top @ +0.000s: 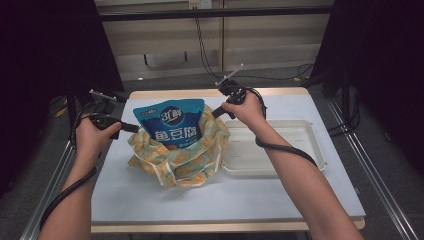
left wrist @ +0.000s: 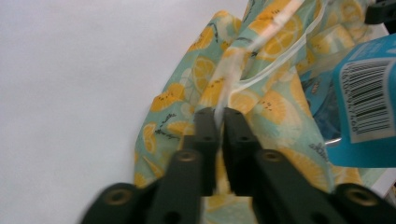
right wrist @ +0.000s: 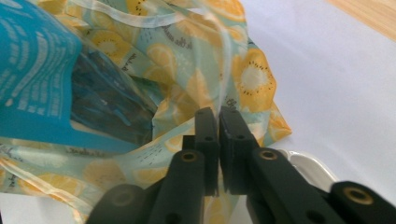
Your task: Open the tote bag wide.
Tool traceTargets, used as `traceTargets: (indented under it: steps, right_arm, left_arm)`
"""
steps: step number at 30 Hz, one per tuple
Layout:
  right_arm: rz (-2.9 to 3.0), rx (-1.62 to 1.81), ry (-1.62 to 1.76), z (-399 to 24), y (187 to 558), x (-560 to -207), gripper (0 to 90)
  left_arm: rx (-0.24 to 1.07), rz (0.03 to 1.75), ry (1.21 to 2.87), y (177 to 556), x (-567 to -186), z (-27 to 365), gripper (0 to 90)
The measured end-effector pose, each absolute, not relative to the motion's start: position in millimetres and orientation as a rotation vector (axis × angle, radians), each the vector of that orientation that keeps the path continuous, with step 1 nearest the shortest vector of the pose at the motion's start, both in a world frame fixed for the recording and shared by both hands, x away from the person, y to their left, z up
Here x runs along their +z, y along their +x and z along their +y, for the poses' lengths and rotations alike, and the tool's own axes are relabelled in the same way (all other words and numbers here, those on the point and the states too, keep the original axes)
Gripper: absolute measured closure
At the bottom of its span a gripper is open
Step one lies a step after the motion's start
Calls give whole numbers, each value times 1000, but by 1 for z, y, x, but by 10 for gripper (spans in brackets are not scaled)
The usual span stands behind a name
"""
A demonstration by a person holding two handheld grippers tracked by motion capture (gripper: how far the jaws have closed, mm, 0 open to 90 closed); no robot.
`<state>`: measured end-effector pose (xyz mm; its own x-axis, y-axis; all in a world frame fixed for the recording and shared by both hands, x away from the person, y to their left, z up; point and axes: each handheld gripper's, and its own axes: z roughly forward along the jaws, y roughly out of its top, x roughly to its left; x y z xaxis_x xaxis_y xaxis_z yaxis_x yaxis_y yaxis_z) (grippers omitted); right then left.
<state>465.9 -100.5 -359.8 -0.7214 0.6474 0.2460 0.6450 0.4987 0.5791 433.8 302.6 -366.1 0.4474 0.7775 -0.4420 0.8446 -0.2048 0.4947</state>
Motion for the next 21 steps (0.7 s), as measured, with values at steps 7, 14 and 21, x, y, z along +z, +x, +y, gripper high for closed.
traceTargets:
  steps: [7, 14, 21]
  right_arm:
    - [2707, 1033, 1204, -101, 476, -368, 896]
    - [2721, 1029, 1229, -100, 479, -376, 879]
    - [2711, 1032, 1204, -102, 471, -364, 753]
  left_arm:
    - [-114, 1399, 2009, 444, -379, 307, 900]
    - [-123, 1394, 2019, 443, -384, 305, 886]
    - [-86, 1357, 2018, 437, -375, 302, 606]
